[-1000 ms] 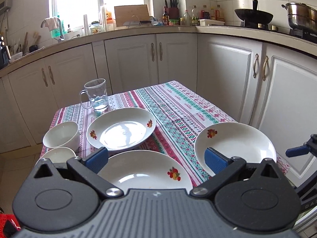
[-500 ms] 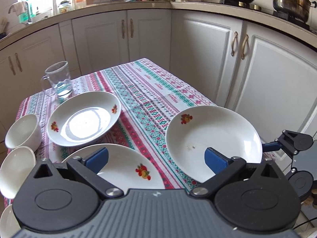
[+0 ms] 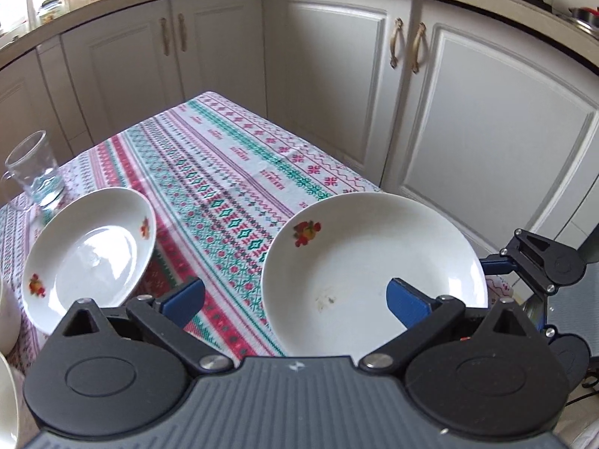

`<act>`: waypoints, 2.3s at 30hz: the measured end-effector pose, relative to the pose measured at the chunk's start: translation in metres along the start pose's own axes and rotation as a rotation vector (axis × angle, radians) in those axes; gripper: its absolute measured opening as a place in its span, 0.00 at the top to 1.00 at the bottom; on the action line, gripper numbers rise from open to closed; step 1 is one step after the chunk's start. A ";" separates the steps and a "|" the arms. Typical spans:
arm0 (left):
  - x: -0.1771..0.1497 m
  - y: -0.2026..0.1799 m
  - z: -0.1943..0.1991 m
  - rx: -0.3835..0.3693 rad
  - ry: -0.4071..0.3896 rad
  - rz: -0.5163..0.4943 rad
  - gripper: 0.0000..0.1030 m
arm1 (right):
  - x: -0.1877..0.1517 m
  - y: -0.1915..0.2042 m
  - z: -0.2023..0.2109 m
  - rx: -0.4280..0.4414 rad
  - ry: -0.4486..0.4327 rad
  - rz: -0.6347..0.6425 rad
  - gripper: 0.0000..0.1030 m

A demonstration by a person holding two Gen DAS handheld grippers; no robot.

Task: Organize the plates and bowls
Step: 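Move the left gripper to the stained white plate's rim and close on it, then lift the stained white plate off the table with the left gripper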

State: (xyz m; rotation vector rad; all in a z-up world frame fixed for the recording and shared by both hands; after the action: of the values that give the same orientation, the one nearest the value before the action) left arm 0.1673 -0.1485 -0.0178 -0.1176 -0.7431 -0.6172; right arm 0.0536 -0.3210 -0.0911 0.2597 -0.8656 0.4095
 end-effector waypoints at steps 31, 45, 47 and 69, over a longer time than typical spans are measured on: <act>0.045 0.008 -0.092 -0.263 0.275 -0.122 0.37 | -0.003 -0.004 -0.002 0.046 -0.035 0.048 0.00; 0.046 0.005 -0.098 -0.276 0.293 -0.144 0.37 | 0.006 -0.003 -0.002 0.043 0.020 0.054 0.00; 0.045 0.005 -0.097 -0.279 0.291 -0.143 0.37 | 0.007 -0.003 -0.001 0.040 0.031 0.057 0.00; 0.079 0.038 -0.099 -0.247 0.201 -0.075 0.37 | 0.054 -0.026 -0.017 0.066 0.080 0.115 0.00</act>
State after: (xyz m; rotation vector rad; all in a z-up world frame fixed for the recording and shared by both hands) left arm 0.2926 -0.1868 -0.0347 -0.2520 -0.4767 -0.7786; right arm 0.1083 -0.3250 -0.0616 0.2536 -0.7920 0.5532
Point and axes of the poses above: each gripper's, at about its wrist camera, not at the fingertips, and z roughly against the way its jaws point, y to its left, x to its top, the point moved 1 cm from there along -z, roughly the way its jaws point, and after that the axes turned 8 degrees about x, right-handed, at the moved point
